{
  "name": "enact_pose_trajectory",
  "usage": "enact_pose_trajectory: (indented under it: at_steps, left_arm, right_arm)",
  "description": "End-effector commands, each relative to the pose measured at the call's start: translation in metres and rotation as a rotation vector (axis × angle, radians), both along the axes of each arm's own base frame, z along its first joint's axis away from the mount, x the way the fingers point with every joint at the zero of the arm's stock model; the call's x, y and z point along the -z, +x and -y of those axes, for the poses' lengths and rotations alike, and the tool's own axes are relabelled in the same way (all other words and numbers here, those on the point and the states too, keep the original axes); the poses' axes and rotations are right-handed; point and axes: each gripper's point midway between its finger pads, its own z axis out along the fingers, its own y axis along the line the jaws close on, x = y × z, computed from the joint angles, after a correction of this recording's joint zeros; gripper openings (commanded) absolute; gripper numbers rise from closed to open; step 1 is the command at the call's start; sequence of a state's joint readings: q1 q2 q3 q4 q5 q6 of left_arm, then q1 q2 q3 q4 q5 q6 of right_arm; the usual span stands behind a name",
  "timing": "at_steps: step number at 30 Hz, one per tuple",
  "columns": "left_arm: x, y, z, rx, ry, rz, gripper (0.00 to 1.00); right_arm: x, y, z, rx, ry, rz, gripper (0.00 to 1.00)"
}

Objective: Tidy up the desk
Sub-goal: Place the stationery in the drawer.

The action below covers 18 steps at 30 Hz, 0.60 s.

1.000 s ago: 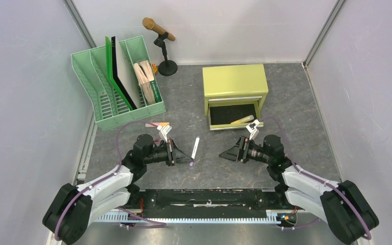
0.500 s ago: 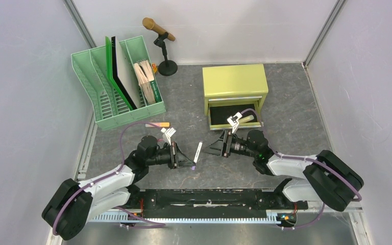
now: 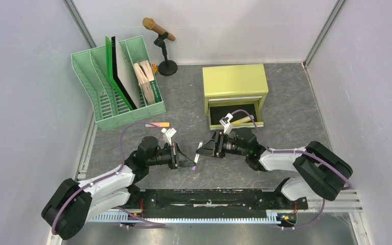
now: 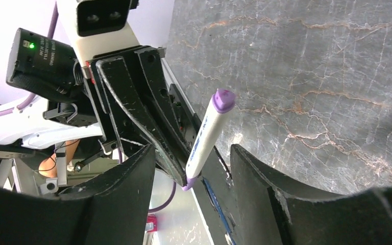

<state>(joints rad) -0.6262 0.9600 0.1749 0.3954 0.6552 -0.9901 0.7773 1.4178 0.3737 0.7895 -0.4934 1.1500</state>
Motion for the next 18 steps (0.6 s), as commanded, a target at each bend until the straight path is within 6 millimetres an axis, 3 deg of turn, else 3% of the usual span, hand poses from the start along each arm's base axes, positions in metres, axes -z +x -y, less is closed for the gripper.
enact_pose_trajectory:
  at_steps: [1, 7, 11, 14, 18]
  left_arm:
    - [-0.020, 0.007, 0.007, -0.003, -0.043, 0.043, 0.02]
    - [-0.020, 0.003, 0.007, 0.008, -0.052, 0.040, 0.02]
    - [-0.018, 0.001, 0.006, 0.008, -0.052, 0.033, 0.02]
    - [-0.019, 0.001, 0.005, 0.005, -0.056, 0.036, 0.02]
    - [-0.020, 0.001, 0.005, 0.007, -0.056, 0.042, 0.06]
  right_arm:
    - [-0.004, 0.008, -0.010, 0.006, -0.011, 0.015, 0.61]
    - [-0.008, 0.007, -0.018, -0.015, 0.017, 0.007, 0.51]
    - [-0.011, 0.008, -0.022, -0.022, 0.029, 0.010, 0.34]
    - [-0.012, 0.007, -0.022, -0.021, 0.040, 0.001, 0.16]
    - [-0.012, 0.007, -0.021, -0.022, 0.040, 0.009, 0.07]
